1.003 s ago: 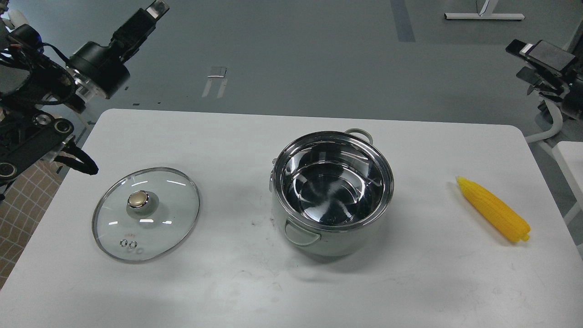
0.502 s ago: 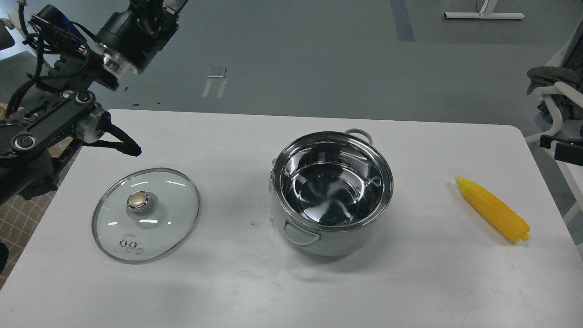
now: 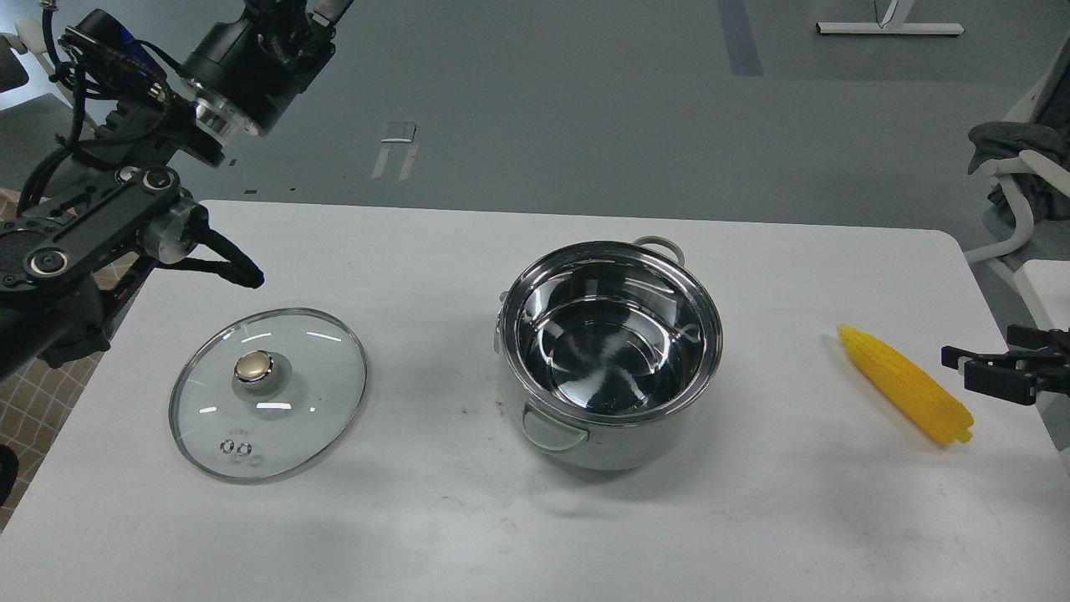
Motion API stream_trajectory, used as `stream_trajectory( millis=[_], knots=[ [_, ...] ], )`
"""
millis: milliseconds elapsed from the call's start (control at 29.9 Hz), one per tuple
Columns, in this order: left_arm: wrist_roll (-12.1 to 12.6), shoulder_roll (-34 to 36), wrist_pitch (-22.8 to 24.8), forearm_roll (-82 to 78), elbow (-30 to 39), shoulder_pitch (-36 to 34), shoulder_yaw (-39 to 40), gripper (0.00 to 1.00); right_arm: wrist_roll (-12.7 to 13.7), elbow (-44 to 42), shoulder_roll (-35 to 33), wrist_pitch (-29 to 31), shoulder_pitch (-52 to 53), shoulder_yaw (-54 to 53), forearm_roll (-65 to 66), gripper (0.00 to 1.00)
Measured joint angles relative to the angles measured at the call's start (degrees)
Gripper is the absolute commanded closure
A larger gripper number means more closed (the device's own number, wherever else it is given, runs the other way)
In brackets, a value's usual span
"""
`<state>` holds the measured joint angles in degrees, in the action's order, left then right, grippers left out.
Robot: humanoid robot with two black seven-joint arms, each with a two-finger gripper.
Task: Open pot and put corn in
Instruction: 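Lower the right gripper to the yellow corn cob and grasp it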
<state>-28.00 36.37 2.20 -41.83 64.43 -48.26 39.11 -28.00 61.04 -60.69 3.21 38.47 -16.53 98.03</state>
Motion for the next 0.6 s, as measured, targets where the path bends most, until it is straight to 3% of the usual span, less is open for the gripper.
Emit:
stream_trajectory(
  millis=[301,468,569,602],
  knots=[
    [0.0,0.0,0.1,-0.1,0.0,0.0,0.0,0.03,0.0,-9.7,8.7,-2.8,-1.1,0.1,4.2,0.00],
    [0.0,0.0,0.1,-0.1,0.0,0.1,0.0,0.03,0.0,-11.1,10.7,-2.9,-2.0,0.3,6.5,0.07],
    [0.0,-0.1,0.1,-0.1,0.0,0.1,0.0,0.03,0.0,-11.9,11.6,-3.0,-2.5,0.3,7.5,0.25],
    [0.0,-0.1,0.1,-0.1,0.0,0.1,-0.1,0.03,0.0,-12.3,12.0,-3.0,-2.6,0.4,7.7,0.42]
  ],
)
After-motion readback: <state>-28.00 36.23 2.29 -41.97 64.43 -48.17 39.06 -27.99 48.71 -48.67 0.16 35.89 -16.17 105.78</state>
